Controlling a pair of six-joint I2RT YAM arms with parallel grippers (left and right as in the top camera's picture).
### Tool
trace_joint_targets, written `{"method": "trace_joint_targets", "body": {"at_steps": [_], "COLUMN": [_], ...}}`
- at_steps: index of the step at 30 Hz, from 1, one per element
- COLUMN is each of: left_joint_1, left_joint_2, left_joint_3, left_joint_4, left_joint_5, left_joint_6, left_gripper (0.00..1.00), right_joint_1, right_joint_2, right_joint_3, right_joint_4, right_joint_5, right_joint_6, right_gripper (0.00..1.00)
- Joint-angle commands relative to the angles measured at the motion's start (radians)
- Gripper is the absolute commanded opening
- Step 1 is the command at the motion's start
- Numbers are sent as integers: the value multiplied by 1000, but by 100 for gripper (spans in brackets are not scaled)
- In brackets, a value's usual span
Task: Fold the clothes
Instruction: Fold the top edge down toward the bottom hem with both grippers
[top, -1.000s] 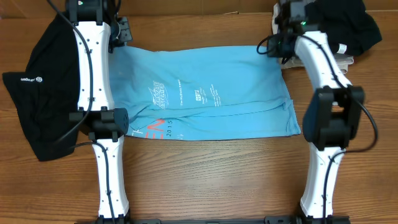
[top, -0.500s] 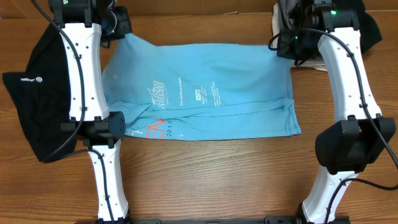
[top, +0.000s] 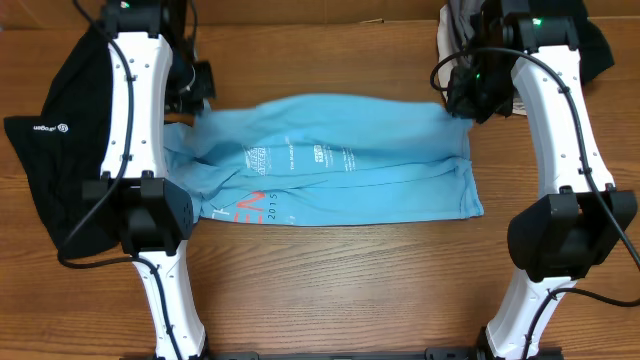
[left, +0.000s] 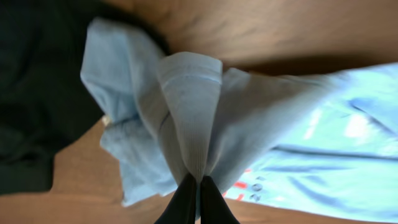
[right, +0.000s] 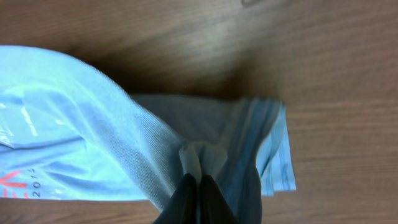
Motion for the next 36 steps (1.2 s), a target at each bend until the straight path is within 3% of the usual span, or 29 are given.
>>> {"method": "trace_joint_targets", "body": {"at_steps": [1,7,21,34,36], "left_joint_1": [-8,6,13,12,11], "left_joint_2": [-13,-31,-121,-121,-121], "left_joint_3": [-82,-217,-247,-544,-573], "left_joint_4": [-3,-3,-3,27,43], "left_joint_5": [-91,-119,-125,-146,-145], "left_joint_6": [29,29,30,22,22], "left_gripper": [4,4,4,4,8], "right_joint_1": [-10,-70,-177,-225,-243], "right_joint_2": [-36,-36,-36,-36,-36], "right_joint_3": [-71,-187,-275,-487,-487], "right_joint_4": [5,31,64,186,190], "right_joint_5": [8,3,-129,-132,-132], "right_joint_6": [32,33,-105,-97,-97], "right_gripper": [4,4,4,4,8]}}
